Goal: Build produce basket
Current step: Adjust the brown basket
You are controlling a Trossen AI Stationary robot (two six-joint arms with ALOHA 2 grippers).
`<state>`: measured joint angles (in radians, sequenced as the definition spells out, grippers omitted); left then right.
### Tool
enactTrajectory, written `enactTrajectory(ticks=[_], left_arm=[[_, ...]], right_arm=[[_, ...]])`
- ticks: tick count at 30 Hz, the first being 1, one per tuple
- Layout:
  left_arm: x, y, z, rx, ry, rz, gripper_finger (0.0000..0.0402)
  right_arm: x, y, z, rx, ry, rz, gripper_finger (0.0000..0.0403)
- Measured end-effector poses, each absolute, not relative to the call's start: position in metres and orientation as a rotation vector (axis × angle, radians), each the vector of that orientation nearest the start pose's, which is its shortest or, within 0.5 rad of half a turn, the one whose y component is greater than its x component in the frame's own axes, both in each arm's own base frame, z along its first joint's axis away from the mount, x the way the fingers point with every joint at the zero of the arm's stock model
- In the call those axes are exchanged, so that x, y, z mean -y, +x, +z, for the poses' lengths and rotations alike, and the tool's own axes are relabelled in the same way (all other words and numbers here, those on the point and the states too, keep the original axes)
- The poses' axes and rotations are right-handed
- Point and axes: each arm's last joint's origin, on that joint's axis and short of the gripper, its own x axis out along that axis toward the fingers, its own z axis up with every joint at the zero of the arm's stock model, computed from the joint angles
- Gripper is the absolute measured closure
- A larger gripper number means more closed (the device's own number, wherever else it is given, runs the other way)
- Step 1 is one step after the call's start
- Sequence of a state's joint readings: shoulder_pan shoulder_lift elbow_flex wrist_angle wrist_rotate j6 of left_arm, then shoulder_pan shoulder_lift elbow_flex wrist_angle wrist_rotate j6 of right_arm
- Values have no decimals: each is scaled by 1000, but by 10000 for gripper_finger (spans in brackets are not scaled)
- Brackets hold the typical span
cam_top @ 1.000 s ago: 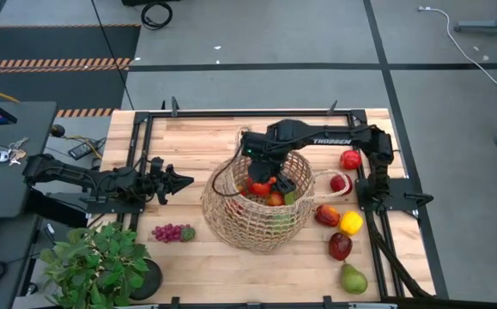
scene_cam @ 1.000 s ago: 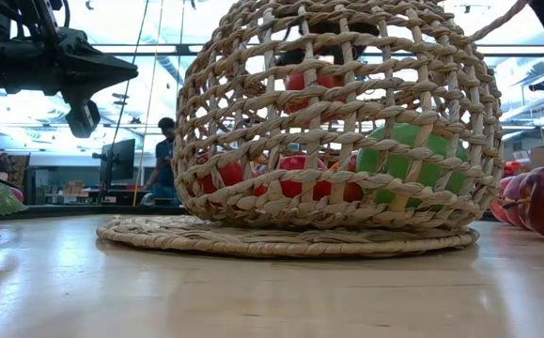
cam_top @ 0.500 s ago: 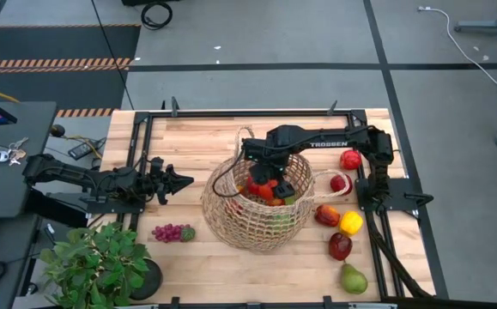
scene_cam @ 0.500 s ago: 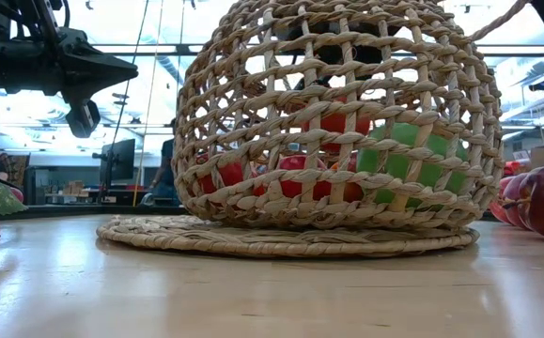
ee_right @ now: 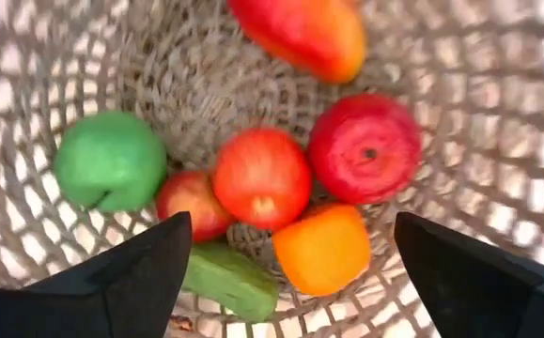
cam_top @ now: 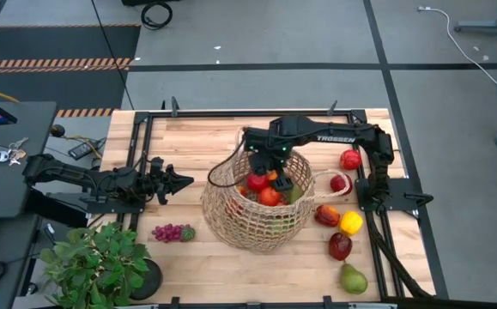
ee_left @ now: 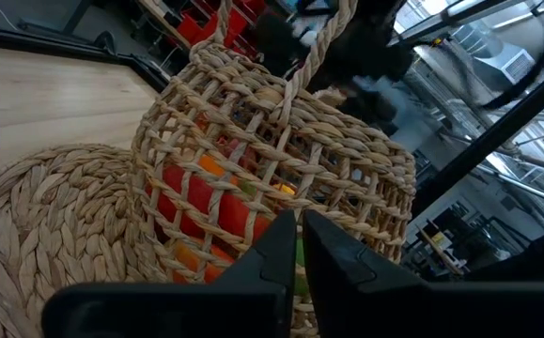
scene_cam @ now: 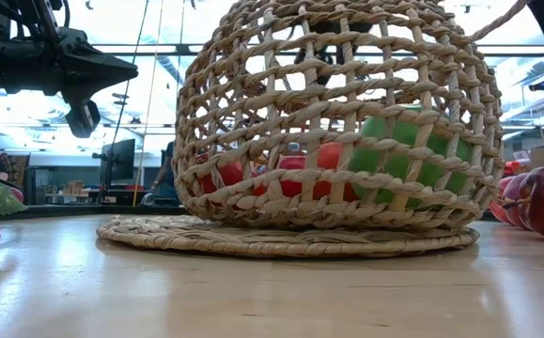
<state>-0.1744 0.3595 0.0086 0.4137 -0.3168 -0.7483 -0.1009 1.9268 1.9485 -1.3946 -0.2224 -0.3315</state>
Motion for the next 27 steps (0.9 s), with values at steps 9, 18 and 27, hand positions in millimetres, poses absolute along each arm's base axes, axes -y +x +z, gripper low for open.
enactTrajectory(ticks=[9, 18, 27], left_arm=[[12, 118, 174, 111, -762, 113, 370], [12, 118, 175, 111, -762, 113, 368], [12, 118, 174, 111, -762, 113, 373]], right_arm=[[31, 372, 378, -1168, -151, 124, 29], [53, 377, 420, -941, -414, -149, 30], [85, 412, 404, -748, -666, -298, 30]])
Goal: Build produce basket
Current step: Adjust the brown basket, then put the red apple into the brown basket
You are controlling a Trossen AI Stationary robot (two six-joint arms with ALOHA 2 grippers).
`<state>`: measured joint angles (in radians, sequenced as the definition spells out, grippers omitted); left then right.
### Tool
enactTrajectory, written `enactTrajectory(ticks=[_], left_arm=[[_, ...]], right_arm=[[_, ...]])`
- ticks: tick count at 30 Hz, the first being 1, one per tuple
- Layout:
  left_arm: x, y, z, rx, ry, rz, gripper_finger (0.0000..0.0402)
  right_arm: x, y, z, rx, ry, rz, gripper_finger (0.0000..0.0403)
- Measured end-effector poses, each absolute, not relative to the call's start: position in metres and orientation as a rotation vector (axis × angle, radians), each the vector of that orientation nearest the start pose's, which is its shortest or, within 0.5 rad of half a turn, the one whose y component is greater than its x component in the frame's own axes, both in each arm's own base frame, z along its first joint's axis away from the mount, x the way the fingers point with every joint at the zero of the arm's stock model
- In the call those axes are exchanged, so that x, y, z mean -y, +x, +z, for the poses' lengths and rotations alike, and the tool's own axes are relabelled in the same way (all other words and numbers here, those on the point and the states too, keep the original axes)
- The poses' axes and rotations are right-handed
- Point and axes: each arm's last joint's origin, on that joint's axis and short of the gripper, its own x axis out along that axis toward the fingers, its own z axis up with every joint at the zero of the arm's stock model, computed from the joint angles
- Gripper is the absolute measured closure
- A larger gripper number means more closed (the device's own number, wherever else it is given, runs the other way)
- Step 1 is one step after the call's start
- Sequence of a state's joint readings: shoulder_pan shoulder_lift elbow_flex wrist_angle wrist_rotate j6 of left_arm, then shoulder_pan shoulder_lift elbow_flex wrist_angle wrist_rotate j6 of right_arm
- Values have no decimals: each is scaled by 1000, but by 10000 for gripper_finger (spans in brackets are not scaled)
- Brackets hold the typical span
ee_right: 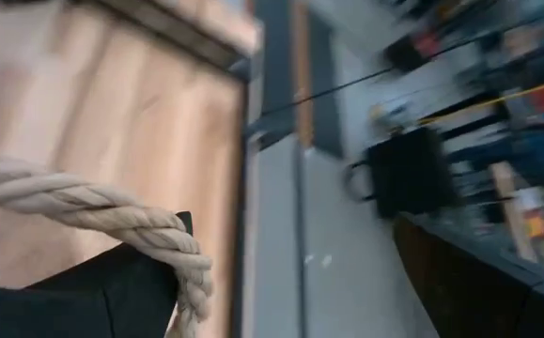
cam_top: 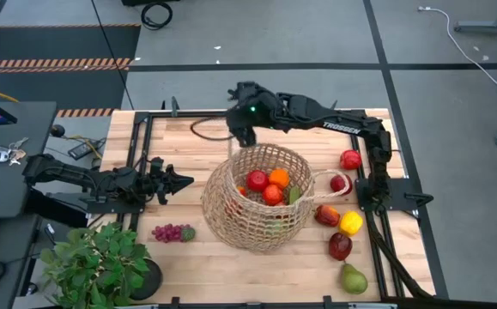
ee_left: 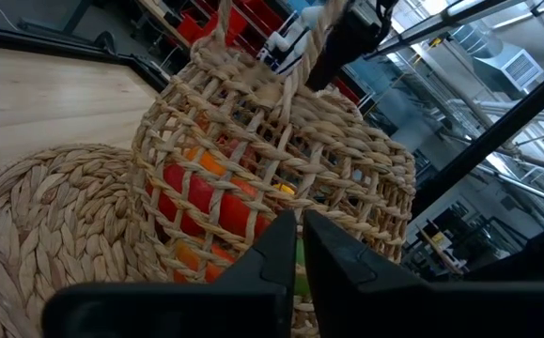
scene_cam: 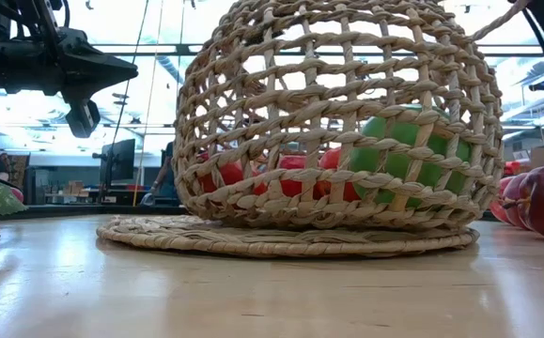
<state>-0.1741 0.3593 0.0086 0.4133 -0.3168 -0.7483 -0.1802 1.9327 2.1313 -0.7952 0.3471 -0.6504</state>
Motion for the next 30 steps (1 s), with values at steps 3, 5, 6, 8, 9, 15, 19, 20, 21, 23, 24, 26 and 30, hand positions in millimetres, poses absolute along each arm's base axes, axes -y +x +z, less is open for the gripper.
enactTrajectory(ticks=[3, 5, 6, 8, 9, 15, 19, 20, 21, 23, 24, 26, 30], left_arm=[[12, 118, 174, 112, -762, 113, 372], [12, 118, 175, 112, -762, 113, 369], [12, 118, 175, 112, -762, 113, 368], [12, 118, 174, 111, -762, 113, 366], [12, 118, 175, 112, -762, 113, 366], [12, 118, 175, 112, -762, 113, 373], [12, 118, 174, 111, -762, 113, 372], [12, 118, 174, 111, -762, 113, 370], [12, 118, 174, 112, -762, 113, 369], [12, 118, 174, 110, -762, 113, 366], [12, 118, 174, 111, -762, 113, 365], [12, 118, 174, 111, -762, 113, 366], [12, 118, 174, 111, -762, 113, 372]], right_arm=[[92, 420, 411, -620, -692, -360, 30], [94, 423, 417, -537, -708, -361, 30], [94, 425, 420, -501, -714, -362, 30], [94, 426, 423, -464, -731, -360, 30], [94, 426, 425, -446, -735, -354, 30], [96, 429, 412, -474, -679, -257, 30], [94, 435, 394, -532, -623, -236, 30], [92, 436, 393, -537, -604, -233, 30], [89, 436, 391, -544, -580, -228, 30], [86, 436, 389, -557, -522, -228, 30], [85, 435, 388, -569, -490, -226, 30], [86, 432, 384, -606, -428, -233, 28], [92, 420, 382, -703, -304, -221, 12]])
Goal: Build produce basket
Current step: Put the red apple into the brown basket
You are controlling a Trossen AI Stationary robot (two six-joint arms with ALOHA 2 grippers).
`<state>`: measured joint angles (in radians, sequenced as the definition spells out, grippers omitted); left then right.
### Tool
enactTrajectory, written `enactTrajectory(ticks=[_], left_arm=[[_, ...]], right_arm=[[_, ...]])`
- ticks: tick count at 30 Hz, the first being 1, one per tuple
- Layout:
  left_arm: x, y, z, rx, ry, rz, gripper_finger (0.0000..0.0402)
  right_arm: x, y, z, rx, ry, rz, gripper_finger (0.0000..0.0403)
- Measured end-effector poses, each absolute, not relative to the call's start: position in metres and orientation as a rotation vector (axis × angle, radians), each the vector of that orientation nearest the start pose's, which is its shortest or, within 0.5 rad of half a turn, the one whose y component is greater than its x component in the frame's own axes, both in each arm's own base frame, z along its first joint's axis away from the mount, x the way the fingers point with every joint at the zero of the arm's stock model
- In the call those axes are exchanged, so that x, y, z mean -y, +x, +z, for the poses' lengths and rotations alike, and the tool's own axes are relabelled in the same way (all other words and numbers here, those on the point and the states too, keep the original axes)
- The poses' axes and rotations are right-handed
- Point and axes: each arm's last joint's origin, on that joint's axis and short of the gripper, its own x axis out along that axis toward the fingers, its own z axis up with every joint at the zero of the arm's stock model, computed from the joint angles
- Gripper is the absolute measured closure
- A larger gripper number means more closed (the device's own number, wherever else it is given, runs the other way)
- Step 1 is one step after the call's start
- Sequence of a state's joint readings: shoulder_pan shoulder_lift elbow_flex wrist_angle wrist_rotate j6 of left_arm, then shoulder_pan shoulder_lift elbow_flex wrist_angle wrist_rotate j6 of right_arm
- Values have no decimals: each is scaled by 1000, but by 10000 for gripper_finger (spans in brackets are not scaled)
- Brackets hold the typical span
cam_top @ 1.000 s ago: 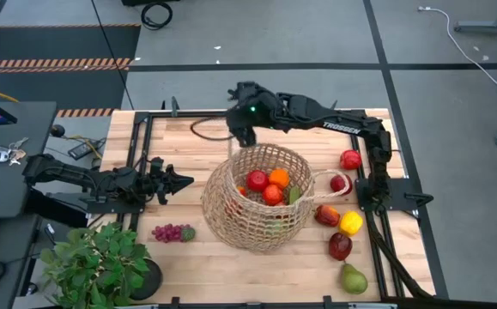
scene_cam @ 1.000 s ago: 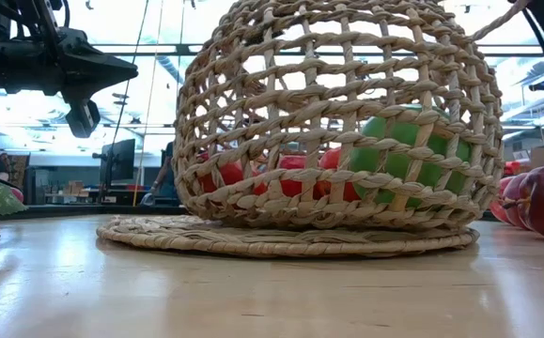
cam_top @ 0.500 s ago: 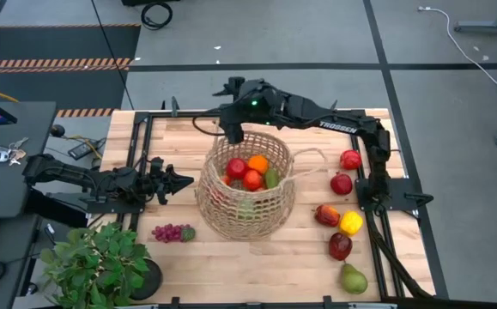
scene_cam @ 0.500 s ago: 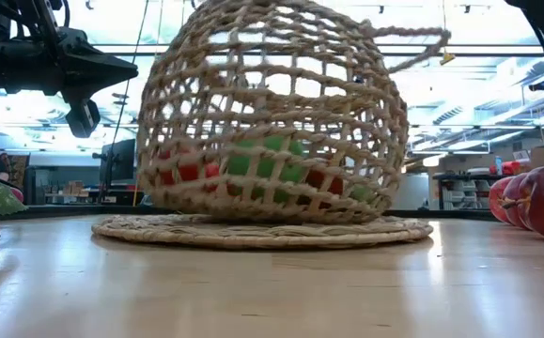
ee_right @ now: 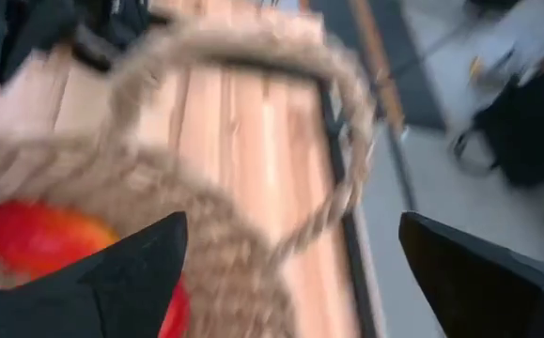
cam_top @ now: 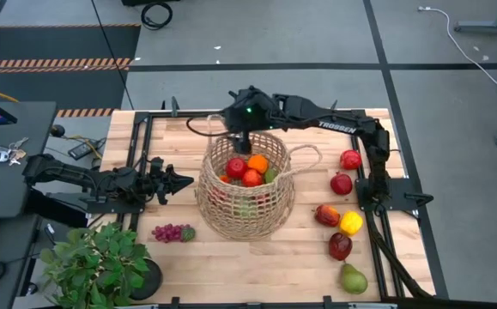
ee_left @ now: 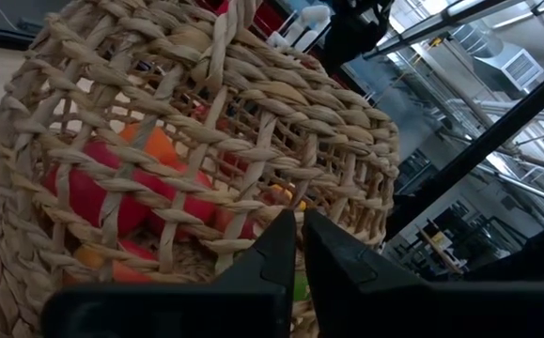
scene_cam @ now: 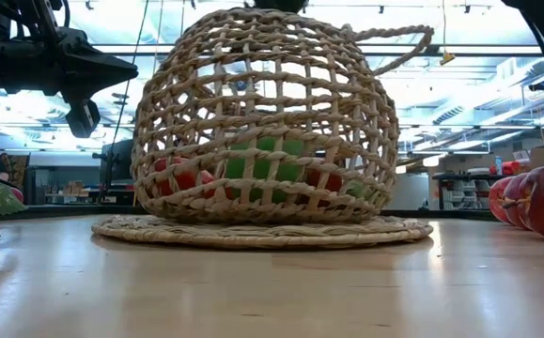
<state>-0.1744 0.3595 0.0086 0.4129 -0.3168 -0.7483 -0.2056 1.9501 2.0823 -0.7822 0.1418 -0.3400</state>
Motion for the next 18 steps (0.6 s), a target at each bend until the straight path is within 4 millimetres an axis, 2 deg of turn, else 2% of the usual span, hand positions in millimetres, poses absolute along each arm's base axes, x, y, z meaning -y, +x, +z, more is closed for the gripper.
enactTrajectory(ticks=[5, 9, 14, 18], left_arm=[[12, 118, 174, 112, -762, 113, 371], [12, 118, 174, 112, -762, 113, 366], [12, 118, 174, 112, -762, 113, 371], [12, 118, 174, 110, -762, 114, 373]], right_arm=[[92, 404, 372, -885, -209, -215, 8], [87, 383, 376, -998, -149, -220, 7], [81, 349, 394, -1080, -54, -312, 4], [72, 313, 423, -1043, -4, -424, 8]])
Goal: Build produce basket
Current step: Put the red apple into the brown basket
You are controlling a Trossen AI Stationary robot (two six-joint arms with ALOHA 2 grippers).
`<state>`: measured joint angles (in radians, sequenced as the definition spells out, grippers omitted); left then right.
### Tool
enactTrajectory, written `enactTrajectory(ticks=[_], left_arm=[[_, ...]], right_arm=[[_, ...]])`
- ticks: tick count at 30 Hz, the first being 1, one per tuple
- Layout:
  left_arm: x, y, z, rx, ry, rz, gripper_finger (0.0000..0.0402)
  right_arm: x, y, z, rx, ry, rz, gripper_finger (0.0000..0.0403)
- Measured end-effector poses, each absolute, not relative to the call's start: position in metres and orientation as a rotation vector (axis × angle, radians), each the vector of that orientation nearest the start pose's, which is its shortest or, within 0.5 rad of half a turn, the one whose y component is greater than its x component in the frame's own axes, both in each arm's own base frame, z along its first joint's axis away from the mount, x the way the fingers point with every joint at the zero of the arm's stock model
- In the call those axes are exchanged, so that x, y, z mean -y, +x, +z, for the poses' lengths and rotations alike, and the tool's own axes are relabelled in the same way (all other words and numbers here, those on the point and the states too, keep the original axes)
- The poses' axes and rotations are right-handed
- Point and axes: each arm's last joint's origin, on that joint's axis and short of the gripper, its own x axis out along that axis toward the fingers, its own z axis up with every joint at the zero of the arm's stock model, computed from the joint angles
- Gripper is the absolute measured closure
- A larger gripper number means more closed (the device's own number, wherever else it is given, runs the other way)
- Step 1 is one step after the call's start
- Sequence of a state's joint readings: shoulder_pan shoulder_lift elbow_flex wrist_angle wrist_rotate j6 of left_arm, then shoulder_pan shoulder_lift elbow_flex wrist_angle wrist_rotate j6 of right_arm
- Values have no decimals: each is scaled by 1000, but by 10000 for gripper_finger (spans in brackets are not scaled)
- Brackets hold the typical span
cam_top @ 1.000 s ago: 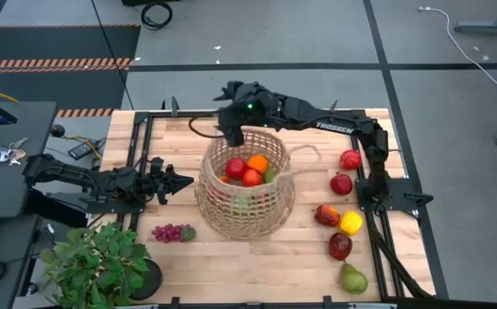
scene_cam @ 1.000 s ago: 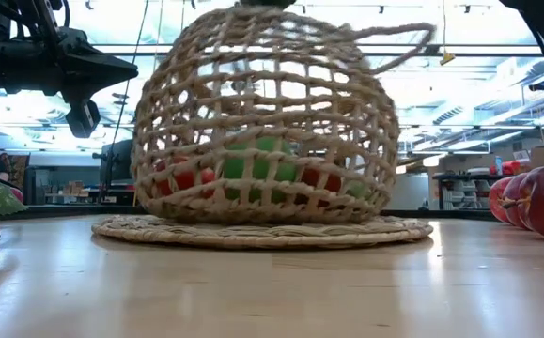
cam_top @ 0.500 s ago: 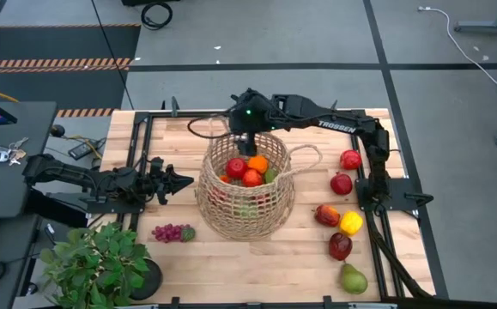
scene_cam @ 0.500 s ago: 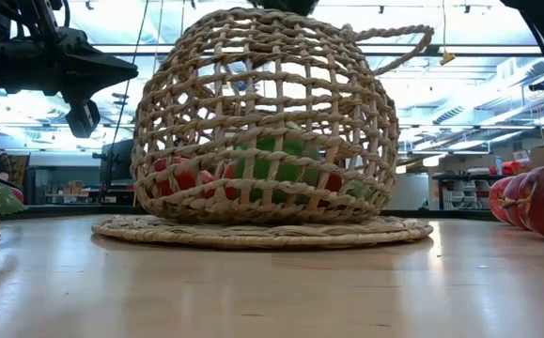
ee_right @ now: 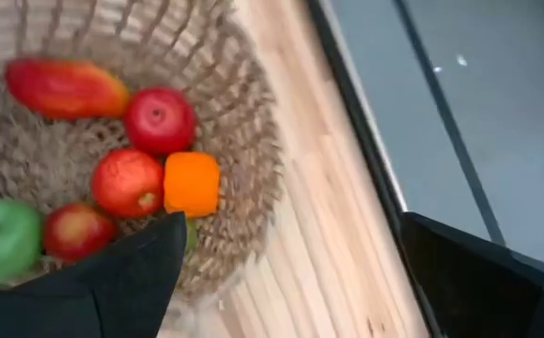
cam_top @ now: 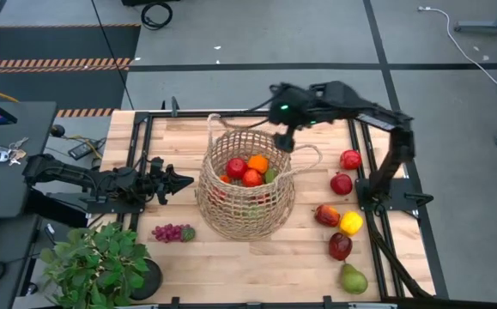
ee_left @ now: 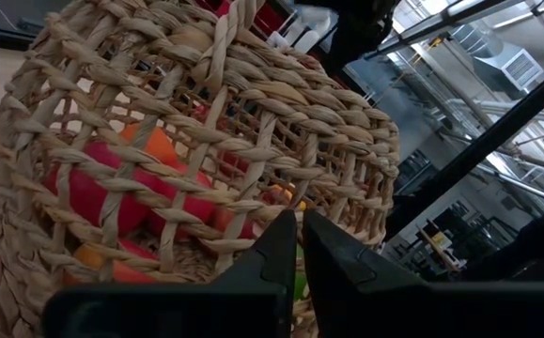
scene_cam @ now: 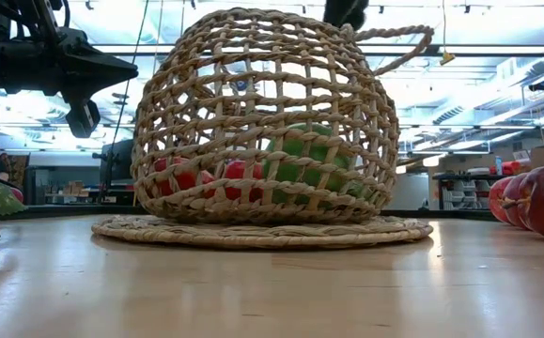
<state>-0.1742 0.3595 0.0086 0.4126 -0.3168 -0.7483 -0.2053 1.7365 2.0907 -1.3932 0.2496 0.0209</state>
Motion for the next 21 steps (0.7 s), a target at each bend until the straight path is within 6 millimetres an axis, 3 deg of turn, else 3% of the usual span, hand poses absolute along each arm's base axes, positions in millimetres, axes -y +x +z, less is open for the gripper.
enactTrajectory(ticks=[10, 16, 21], left_arm=[[12, 118, 174, 111, -745, 114, 369], [10, 118, 176, 134, -752, 136, 373], [10, 117, 186, 220, -725, 84, 366]], right_arm=[[31, 224, 490, -716, 193, -500, 16], [11, 189, 508, -579, 247, -548, 16], [-5, 179, 510, -553, 274, -529, 17]])
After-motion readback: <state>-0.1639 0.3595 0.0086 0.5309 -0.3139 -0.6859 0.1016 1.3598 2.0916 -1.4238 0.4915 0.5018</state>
